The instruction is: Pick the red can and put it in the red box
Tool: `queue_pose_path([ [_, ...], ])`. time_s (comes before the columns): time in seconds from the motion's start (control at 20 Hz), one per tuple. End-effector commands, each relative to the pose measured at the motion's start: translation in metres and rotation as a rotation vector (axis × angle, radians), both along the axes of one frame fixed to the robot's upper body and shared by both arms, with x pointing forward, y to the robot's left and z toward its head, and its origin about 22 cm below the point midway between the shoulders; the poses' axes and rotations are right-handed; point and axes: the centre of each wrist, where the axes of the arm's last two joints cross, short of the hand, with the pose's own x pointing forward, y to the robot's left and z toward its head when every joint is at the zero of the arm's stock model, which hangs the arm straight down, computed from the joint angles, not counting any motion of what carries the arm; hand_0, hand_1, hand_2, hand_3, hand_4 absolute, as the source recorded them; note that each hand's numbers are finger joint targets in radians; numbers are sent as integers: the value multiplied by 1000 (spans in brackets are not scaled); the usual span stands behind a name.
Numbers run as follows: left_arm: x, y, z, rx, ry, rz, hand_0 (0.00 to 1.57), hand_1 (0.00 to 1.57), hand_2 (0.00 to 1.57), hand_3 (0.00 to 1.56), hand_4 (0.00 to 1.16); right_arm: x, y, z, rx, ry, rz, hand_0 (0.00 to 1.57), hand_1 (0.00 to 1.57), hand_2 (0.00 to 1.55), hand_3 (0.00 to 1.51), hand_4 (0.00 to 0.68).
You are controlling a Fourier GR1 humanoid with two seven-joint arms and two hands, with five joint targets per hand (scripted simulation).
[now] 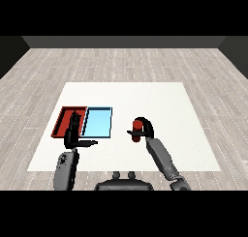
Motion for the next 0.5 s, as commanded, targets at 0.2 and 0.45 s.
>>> queue_pose_path([
  [0.2,-4,-4,-17,2,0,-4,0,0,0,0,0,-11,-25,21,-26,-13,-16,1571,1571,1487,1427,582],
  [0.45,25,-7,-5,28,-11,9,0,0,0,0,0,-12,-11,11,-17,-67,-10,1571,1571,1480,1407,590],
])
